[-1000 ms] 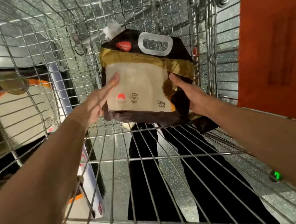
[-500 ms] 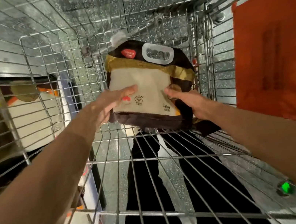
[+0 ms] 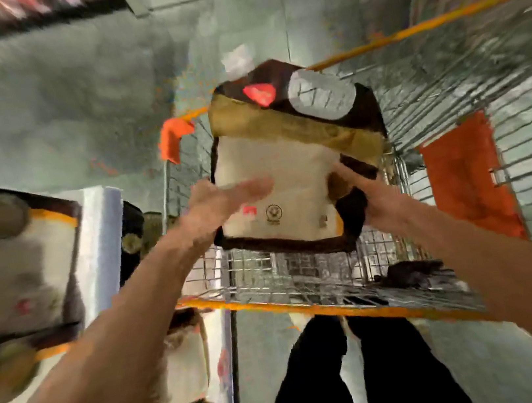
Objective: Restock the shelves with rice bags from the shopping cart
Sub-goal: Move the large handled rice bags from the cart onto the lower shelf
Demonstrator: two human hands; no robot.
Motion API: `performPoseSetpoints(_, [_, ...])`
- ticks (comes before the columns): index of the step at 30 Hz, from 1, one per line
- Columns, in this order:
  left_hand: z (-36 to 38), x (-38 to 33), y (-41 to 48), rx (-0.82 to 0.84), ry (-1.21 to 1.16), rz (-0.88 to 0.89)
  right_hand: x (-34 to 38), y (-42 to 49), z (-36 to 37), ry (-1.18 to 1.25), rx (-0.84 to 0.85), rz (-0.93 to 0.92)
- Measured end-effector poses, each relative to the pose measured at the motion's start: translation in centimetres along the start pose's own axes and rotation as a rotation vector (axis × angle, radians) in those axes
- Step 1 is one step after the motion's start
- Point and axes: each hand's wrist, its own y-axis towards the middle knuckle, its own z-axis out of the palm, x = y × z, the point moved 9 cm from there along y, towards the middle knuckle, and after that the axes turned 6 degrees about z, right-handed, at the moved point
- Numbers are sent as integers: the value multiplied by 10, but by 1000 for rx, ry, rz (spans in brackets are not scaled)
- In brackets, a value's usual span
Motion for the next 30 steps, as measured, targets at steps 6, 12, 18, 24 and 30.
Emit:
performPoseSetpoints(6, [-77,-94,-116,-144,55,178,17,-80,106,-130,210,-70])
performPoseSetpoints(12, [-130,-124,-237,-404,-2,321,44,-164,186,-226,274,-230])
performPoseSetpoints(18, [-154,-83,-371,-702,-147,345,40,-265,236,-460,347,-508])
performPoseSetpoints(24, [-162,-17,-517,-1028,-208,373,-31,-332,315,-714,576,-553])
performPoseSetpoints(30, [-174,23,-667,-1267,-119,433,-124,-412,397,-769,841,-582])
